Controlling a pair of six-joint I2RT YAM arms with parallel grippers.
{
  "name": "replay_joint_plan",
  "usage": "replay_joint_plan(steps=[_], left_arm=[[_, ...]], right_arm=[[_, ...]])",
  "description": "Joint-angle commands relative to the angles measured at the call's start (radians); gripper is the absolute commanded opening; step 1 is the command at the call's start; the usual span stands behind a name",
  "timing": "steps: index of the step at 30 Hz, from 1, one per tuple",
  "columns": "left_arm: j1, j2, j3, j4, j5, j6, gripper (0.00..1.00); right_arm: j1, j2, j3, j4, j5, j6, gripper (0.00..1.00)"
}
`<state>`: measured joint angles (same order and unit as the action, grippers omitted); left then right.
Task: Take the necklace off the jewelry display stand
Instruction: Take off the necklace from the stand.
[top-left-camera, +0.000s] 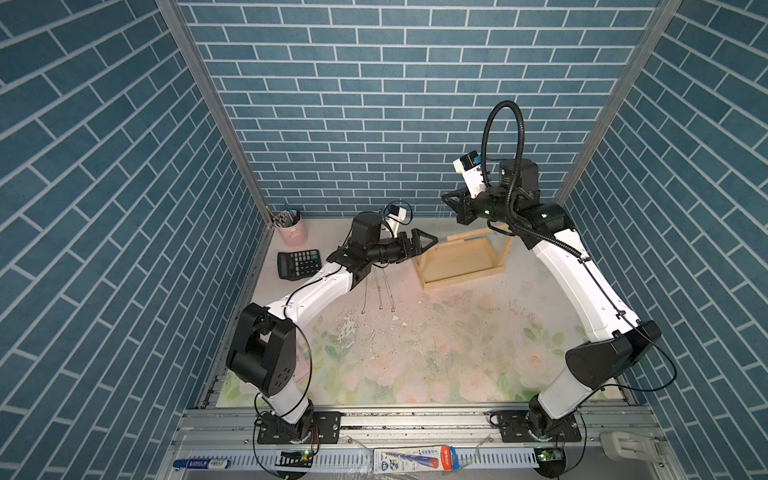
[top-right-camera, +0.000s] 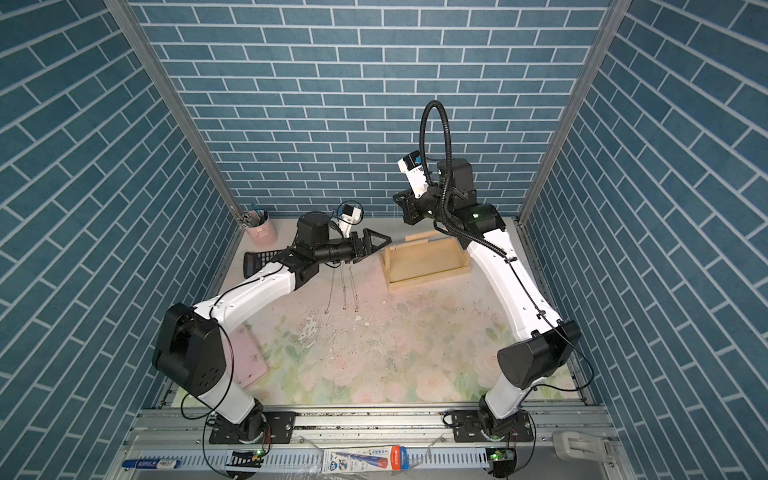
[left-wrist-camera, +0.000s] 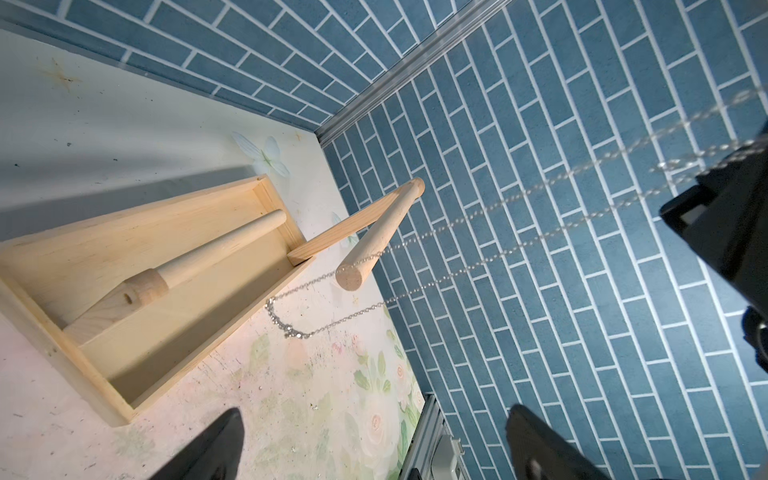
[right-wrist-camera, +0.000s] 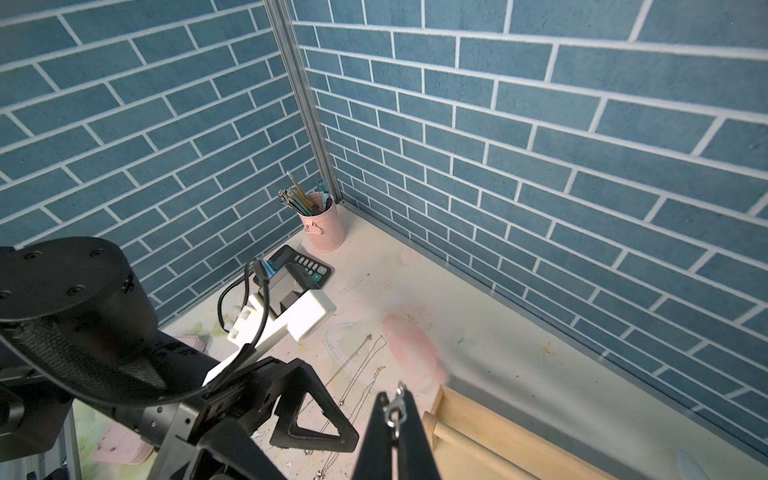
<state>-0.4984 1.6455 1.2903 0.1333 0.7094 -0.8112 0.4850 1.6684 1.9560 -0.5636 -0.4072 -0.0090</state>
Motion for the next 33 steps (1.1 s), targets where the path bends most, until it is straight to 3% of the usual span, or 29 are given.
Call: replay_joint_plan(steps=[1,11,21,33], left_arm=[[0.016,-0.046,-0.021,0.022,0.021,0.038,0.99],[0.050,-0.116,-0.141,0.087,0.025,0.066,0.99],[0.066,-0.148,-0.170,0.090,0.024,0.131,0.99],[0.089,-0.123,-0.222,0.236,0.048,0.104,0.99]], right_arm=[[0.023,0.016,0.048,-0.047,0.013,-0.051,0.00],[0.074,0.038,0.129,-0.099,0.025,-0.061,0.00],[0.116,0.073,0.242,-0.161,0.037,-0.077,0.00],[0.153,0.106,0.349,-0.227,0.052,-0.103,0.00]])
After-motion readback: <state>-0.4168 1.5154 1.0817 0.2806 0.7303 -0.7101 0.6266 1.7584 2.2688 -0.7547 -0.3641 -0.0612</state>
